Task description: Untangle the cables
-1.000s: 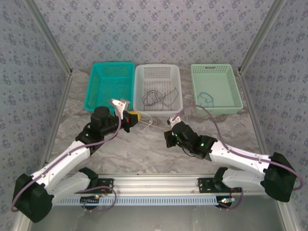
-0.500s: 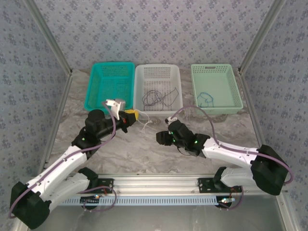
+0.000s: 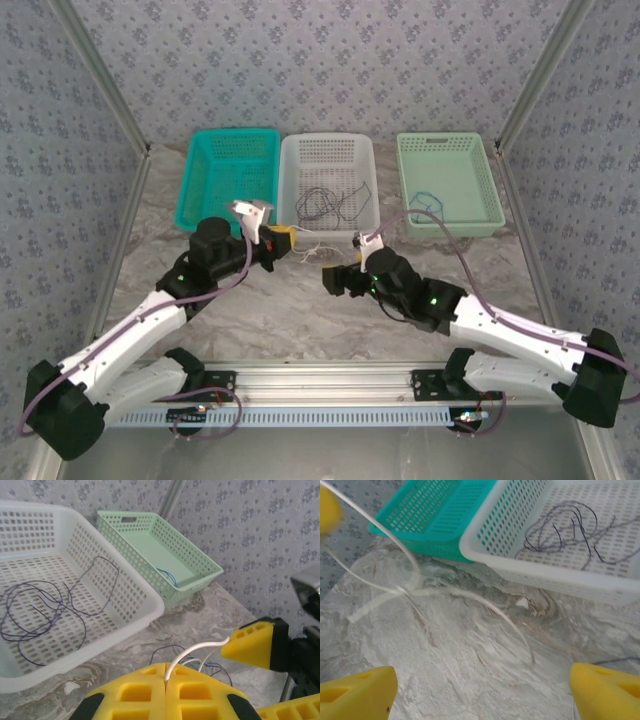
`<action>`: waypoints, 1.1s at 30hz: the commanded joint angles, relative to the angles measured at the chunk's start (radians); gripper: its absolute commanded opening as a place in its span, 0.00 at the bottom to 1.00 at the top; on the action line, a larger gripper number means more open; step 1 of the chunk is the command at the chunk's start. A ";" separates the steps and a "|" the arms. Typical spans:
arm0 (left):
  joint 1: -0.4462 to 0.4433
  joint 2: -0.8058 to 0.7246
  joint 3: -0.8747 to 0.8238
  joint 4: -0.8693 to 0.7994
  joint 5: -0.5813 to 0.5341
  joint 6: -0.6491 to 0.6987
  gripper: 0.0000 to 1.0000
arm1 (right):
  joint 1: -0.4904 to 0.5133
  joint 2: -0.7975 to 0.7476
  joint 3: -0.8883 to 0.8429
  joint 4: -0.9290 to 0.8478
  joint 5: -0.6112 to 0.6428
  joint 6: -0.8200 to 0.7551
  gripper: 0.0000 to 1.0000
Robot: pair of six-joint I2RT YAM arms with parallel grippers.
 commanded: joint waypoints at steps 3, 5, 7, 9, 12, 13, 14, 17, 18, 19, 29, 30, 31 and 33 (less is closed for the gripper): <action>-0.030 0.029 0.064 -0.043 -0.044 0.039 0.02 | 0.016 0.061 0.102 -0.028 0.045 -0.062 0.91; -0.039 0.035 0.065 -0.036 -0.044 0.037 0.02 | 0.008 0.073 0.106 -0.021 0.076 -0.054 0.90; -0.051 0.041 0.065 -0.026 -0.042 0.037 0.01 | -0.011 0.093 0.109 0.002 0.067 -0.049 0.89; -0.064 0.048 0.072 -0.022 -0.042 0.036 0.01 | -0.029 0.122 0.116 0.022 0.058 -0.046 0.89; -0.085 0.057 0.076 -0.016 -0.031 0.034 0.01 | -0.040 0.153 0.120 0.063 0.058 -0.049 0.89; -0.094 0.061 0.080 -0.018 -0.033 0.037 0.02 | -0.044 0.160 0.121 0.075 0.055 -0.046 0.89; -0.103 0.066 0.082 -0.021 -0.037 0.039 0.02 | -0.052 0.168 0.124 0.087 0.049 -0.042 0.89; -0.120 0.075 0.078 -0.025 -0.047 0.041 0.02 | -0.059 0.182 0.124 0.105 0.032 -0.035 0.89; -0.121 0.075 0.077 -0.025 -0.051 0.040 0.01 | -0.061 0.182 0.126 0.101 0.033 -0.034 0.89; -0.122 0.074 0.076 -0.025 -0.051 0.038 0.02 | -0.061 0.180 0.125 0.098 0.036 -0.034 0.89; -0.137 0.049 0.076 0.012 -0.043 0.015 0.01 | -0.100 0.260 0.159 0.041 0.046 0.001 0.82; -0.136 0.046 0.076 0.014 -0.043 0.013 0.01 | -0.100 0.274 0.168 0.028 0.052 0.000 0.81; -0.137 0.042 0.076 0.014 -0.041 0.013 0.01 | -0.100 0.287 0.176 0.016 0.058 -0.001 0.80; -0.136 0.031 0.076 0.014 -0.046 0.013 0.02 | -0.100 0.304 0.181 -0.006 0.074 0.000 0.77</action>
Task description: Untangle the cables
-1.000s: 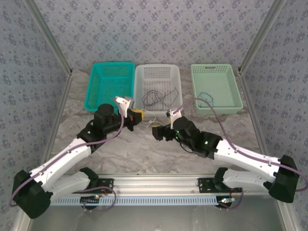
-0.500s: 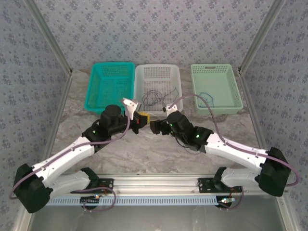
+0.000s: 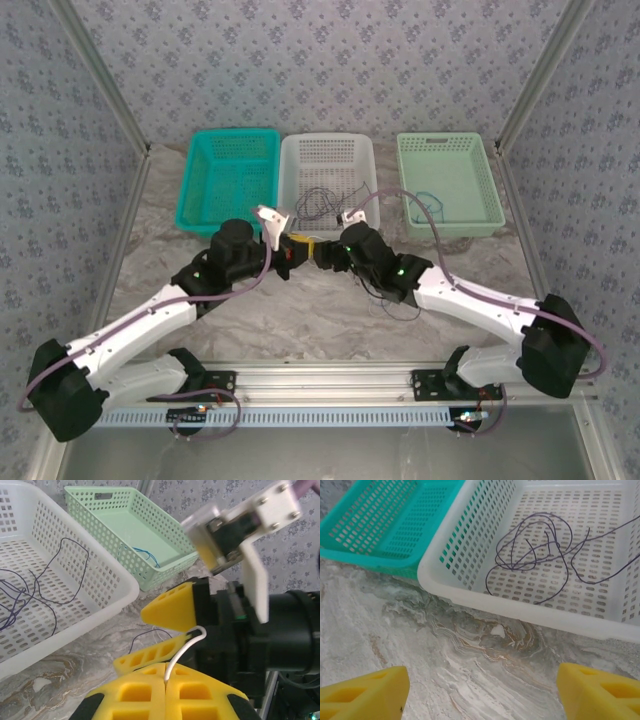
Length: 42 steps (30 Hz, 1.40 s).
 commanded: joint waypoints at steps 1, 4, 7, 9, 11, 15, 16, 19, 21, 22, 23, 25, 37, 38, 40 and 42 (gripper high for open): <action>-0.007 -0.038 0.034 0.038 -0.003 -0.004 0.01 | -0.002 0.026 0.040 -0.076 0.055 0.011 0.75; -0.007 -0.057 0.035 0.025 -0.013 0.005 0.01 | -0.002 0.037 0.041 -0.137 0.097 0.011 0.68; -0.007 -0.072 0.034 0.009 -0.031 0.010 0.02 | -0.002 0.035 0.041 -0.200 0.139 0.018 0.67; -0.006 -0.077 0.031 0.009 -0.042 0.009 0.02 | -0.002 0.033 0.041 -0.239 0.165 0.022 0.69; -0.007 -0.078 0.031 0.004 -0.053 0.008 0.02 | -0.002 0.030 0.041 -0.279 0.187 0.029 0.71; -0.007 -0.063 0.049 -0.047 -0.058 0.018 0.02 | -0.005 0.005 0.033 -0.324 0.222 0.032 0.72; -0.007 -0.056 0.054 -0.060 -0.055 0.020 0.02 | -0.007 -0.006 0.029 -0.324 0.225 0.032 0.72; -0.007 -0.038 0.057 -0.064 -0.032 0.012 0.02 | -0.017 -0.027 0.023 -0.313 0.226 0.024 0.71; -0.007 -0.028 0.055 -0.065 -0.026 0.006 0.02 | -0.018 -0.038 0.024 -0.300 0.220 0.010 0.68; -0.007 -0.025 0.054 -0.064 -0.023 0.005 0.02 | -0.019 -0.042 0.028 -0.294 0.214 0.004 0.66; -0.006 -0.022 0.054 -0.067 -0.018 0.004 0.02 | -0.019 -0.046 0.029 -0.289 0.206 -0.004 0.63; -0.007 -0.014 0.063 -0.077 -0.007 0.005 0.02 | -0.019 -0.056 0.026 -0.269 0.189 -0.031 0.56; -0.008 0.060 0.102 -0.195 0.131 0.032 0.02 | -0.078 -0.123 0.045 -0.303 0.182 -0.183 0.15; -0.008 0.066 0.103 -0.199 0.142 0.032 0.02 | -0.083 -0.126 0.052 -0.304 0.177 -0.193 0.14; -0.008 0.080 0.108 -0.205 0.171 0.032 0.03 | -0.089 -0.127 0.070 -0.306 0.168 -0.212 0.13; -0.008 0.096 0.110 -0.211 0.194 0.032 0.03 | -0.091 -0.126 0.086 -0.302 0.156 -0.224 0.12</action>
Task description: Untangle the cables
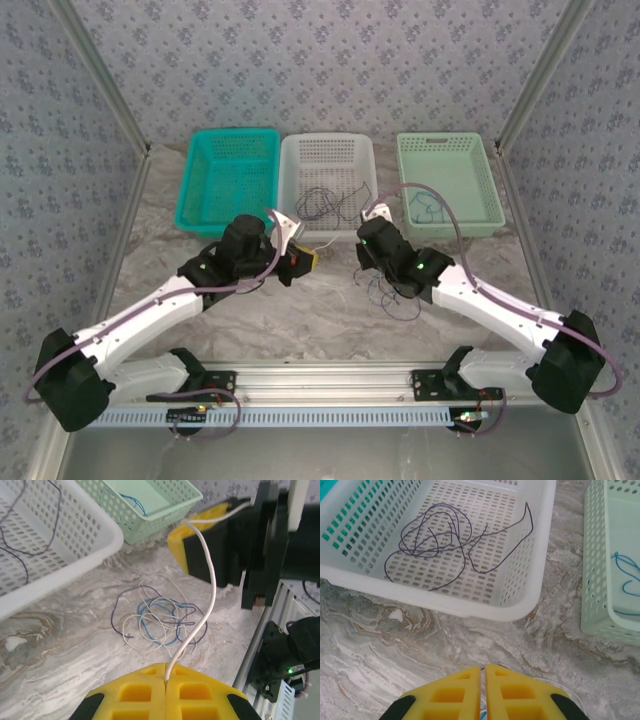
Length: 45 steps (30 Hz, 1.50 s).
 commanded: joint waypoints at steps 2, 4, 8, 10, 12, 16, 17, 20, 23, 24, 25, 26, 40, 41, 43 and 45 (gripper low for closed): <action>-0.009 0.029 0.048 -0.027 0.096 0.016 0.03 | -0.005 -0.018 0.060 -0.004 -0.030 -0.058 0.11; -0.015 0.046 0.052 -0.031 0.119 0.021 0.03 | -0.008 -0.018 0.068 0.008 -0.037 -0.065 0.09; -0.028 0.074 0.068 -0.049 0.148 0.038 0.03 | -0.014 -0.017 0.079 0.025 -0.044 -0.076 0.07; -0.034 0.086 0.075 -0.054 0.167 0.047 0.03 | -0.023 -0.017 0.084 0.026 -0.043 -0.085 0.06; -0.043 0.099 0.084 -0.065 0.178 0.057 0.03 | -0.034 -0.018 0.093 0.029 -0.044 -0.092 0.06; -0.075 0.130 0.110 -0.088 0.195 0.088 0.04 | -0.052 -0.015 0.106 0.059 -0.091 -0.095 0.05; -0.082 0.139 0.115 -0.089 0.200 0.095 0.04 | -0.052 -0.013 0.109 0.070 -0.109 -0.095 0.04; -0.105 0.170 0.136 -0.081 0.199 0.103 0.04 | -0.051 -0.003 0.111 0.110 -0.164 -0.069 0.04; -0.109 0.191 0.141 -0.051 0.197 0.094 0.04 | -0.046 0.009 0.104 0.134 -0.202 -0.038 0.04; -0.109 0.194 0.142 -0.043 0.196 0.091 0.04 | -0.046 0.013 0.102 0.136 -0.209 -0.029 0.04; -0.109 0.195 0.143 -0.037 0.193 0.088 0.04 | -0.046 0.014 0.101 0.137 -0.213 -0.024 0.04; -0.109 0.195 0.144 -0.035 0.184 0.086 0.03 | -0.046 0.015 0.099 0.136 -0.215 -0.023 0.04; 0.047 -0.041 0.055 0.055 -0.170 -0.117 0.02 | -0.115 -0.231 -0.050 -0.030 -0.122 0.033 0.74; 0.047 -0.044 0.065 0.051 -0.177 -0.119 0.02 | -0.112 -0.250 -0.074 -0.012 -0.152 0.036 0.72; 0.047 -0.045 0.080 0.046 -0.199 -0.131 0.02 | -0.084 -0.286 -0.144 0.044 -0.203 0.050 0.70; 0.047 -0.047 0.086 0.050 -0.219 -0.149 0.02 | -0.038 -0.304 -0.211 0.110 -0.208 0.068 0.71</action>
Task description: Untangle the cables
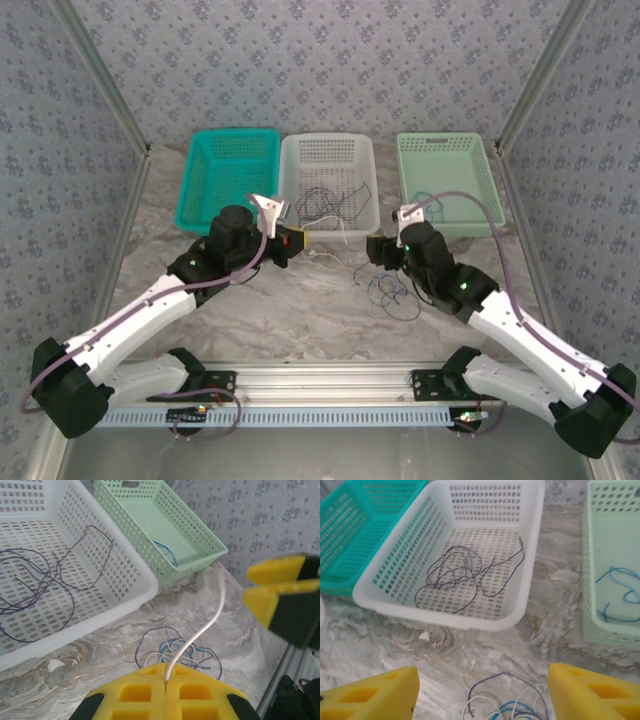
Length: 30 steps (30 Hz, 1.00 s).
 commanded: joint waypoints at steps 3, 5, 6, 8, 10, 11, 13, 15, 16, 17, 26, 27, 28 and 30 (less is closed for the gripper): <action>-0.001 -0.013 0.033 0.046 -0.068 -0.067 0.02 | 0.127 -0.007 -0.149 0.161 -0.014 0.079 0.73; 0.000 -0.013 0.031 0.059 -0.078 -0.081 0.02 | 0.163 0.013 -0.188 0.237 0.003 0.112 0.74; -0.001 -0.013 0.031 0.064 -0.084 -0.085 0.02 | 0.175 0.030 -0.202 0.273 0.016 0.136 0.75; -0.001 -0.013 0.028 0.081 -0.089 -0.101 0.02 | 0.192 0.063 -0.221 0.326 0.045 0.174 0.78; 0.000 -0.014 0.023 0.103 -0.088 -0.119 0.02 | 0.198 0.098 -0.242 0.392 0.055 0.211 0.79; -0.002 -0.014 0.023 0.110 -0.086 -0.125 0.02 | 0.200 0.111 -0.250 0.427 0.055 0.227 0.79; -0.002 -0.013 0.021 0.123 -0.083 -0.136 0.02 | 0.204 0.144 -0.259 0.485 0.063 0.247 0.80; -0.002 -0.010 0.016 0.130 -0.076 -0.141 0.02 | 0.208 0.171 -0.252 0.509 0.087 0.249 0.80; -0.001 -0.010 0.017 0.130 -0.075 -0.144 0.02 | 0.210 0.182 -0.250 0.527 0.090 0.249 0.80; -0.001 -0.008 0.016 0.129 -0.076 -0.146 0.02 | 0.211 0.185 -0.249 0.545 0.085 0.249 0.80; -0.001 0.006 0.003 0.195 -0.048 -0.191 0.02 | 0.217 0.229 -0.236 0.582 0.149 0.237 0.78; -0.002 0.007 0.004 0.200 -0.043 -0.196 0.02 | 0.212 0.244 -0.228 0.586 0.152 0.228 0.77; -0.002 0.006 0.005 0.206 -0.039 -0.200 0.02 | 0.207 0.263 -0.215 0.586 0.153 0.220 0.76; -0.002 0.001 0.006 0.214 -0.039 -0.204 0.02 | 0.197 0.294 -0.195 0.590 0.146 0.209 0.69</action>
